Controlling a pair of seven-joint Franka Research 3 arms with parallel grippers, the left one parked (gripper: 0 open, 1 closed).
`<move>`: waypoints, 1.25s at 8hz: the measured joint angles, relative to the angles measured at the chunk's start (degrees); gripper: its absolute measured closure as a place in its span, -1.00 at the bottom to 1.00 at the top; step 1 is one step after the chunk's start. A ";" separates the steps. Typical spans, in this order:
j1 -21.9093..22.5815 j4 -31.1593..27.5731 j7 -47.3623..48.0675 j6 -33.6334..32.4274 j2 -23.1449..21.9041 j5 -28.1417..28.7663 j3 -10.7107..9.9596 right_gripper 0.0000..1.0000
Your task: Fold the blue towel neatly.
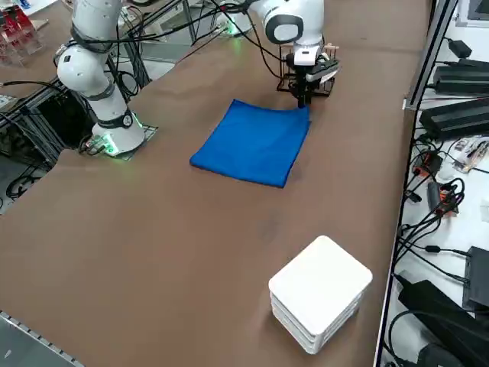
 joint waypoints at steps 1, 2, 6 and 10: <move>0.04 0.54 -0.09 0.00 -0.01 -0.01 0.00 -0.09; 0.11 1.44 -0.12 -0.02 -0.03 -0.24 0.00 -0.44; 0.19 10.55 -7.81 -14.26 -2.08 -3.73 -0.83 -1.00; -6.52 12.83 -32.72 -29.87 -13.75 -4.03 -2.54 -1.00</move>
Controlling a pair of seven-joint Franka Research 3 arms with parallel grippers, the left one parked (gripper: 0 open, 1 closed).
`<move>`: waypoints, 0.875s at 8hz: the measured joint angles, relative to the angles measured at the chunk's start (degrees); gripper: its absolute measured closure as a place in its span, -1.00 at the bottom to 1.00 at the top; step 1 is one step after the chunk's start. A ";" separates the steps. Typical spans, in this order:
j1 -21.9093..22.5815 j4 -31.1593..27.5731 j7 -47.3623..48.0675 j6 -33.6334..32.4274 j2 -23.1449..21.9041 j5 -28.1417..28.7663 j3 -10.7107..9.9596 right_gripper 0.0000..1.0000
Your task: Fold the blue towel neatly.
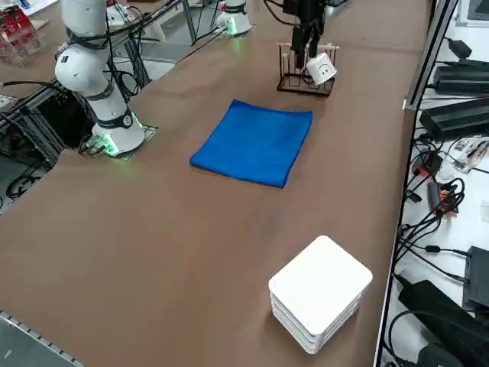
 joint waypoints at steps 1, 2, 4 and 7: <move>-2.94 0.00 -6.09 -2.69 -2.40 -0.02 -0.11 -1.00; -5.93 -0.09 -12.06 -4.21 -4.50 -0.03 -0.17 -1.00; -11.53 -0.42 -22.87 -6.12 -7.82 -0.03 -0.26 -1.00; -16.51 -2.42 -27.47 -8.32 -12.90 0.44 -0.25 -1.00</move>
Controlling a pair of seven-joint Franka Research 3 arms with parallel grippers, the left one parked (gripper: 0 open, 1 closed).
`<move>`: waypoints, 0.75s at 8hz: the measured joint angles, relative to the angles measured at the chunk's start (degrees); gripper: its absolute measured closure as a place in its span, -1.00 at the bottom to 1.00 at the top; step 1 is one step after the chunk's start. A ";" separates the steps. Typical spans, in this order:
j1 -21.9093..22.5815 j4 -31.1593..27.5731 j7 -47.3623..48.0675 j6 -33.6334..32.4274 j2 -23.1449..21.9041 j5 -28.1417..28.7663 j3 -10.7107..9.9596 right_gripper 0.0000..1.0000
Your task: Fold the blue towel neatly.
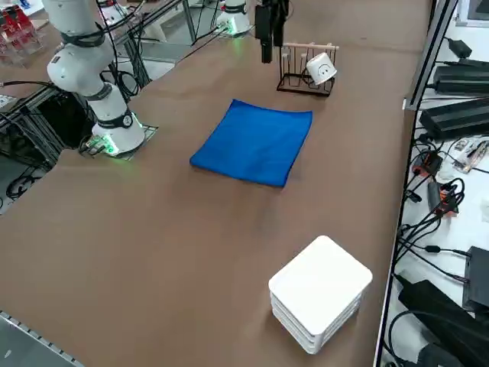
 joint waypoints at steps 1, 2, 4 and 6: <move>-0.85 -1.97 -0.01 -0.14 -2.57 0.29 0.02 -1.00; -1.16 -3.79 -0.01 -0.71 -5.07 0.34 0.15 -1.00; -1.46 -9.39 -0.01 -2.07 -10.71 0.34 0.24 -1.00; -1.60 -13.75 -0.01 -2.18 -15.46 0.34 0.24 -1.00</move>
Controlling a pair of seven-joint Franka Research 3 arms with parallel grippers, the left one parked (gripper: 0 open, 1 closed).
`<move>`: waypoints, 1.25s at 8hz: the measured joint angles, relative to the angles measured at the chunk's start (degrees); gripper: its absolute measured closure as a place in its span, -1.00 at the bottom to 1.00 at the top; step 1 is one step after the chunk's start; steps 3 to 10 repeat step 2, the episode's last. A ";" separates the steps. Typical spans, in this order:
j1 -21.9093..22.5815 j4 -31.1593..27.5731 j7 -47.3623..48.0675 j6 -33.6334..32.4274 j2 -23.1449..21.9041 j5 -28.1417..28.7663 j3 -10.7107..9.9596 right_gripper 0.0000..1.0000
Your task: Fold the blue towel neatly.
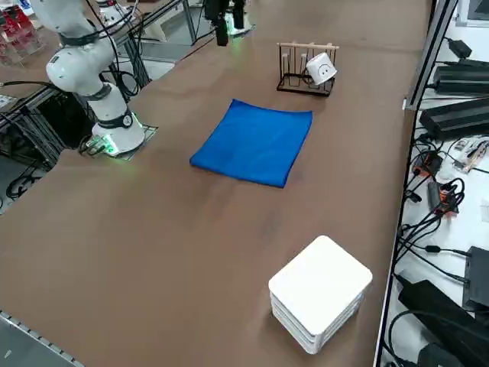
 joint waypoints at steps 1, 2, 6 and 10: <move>-0.02 -1.33 0.00 -0.16 -1.53 0.00 0.00 -1.00; -0.03 -2.35 0.00 -0.16 -2.45 0.18 0.01 -1.00; -0.03 -2.35 0.00 -0.16 -2.45 0.18 0.01 -1.00; -0.03 -2.35 0.00 -0.16 -2.45 0.18 0.01 -1.00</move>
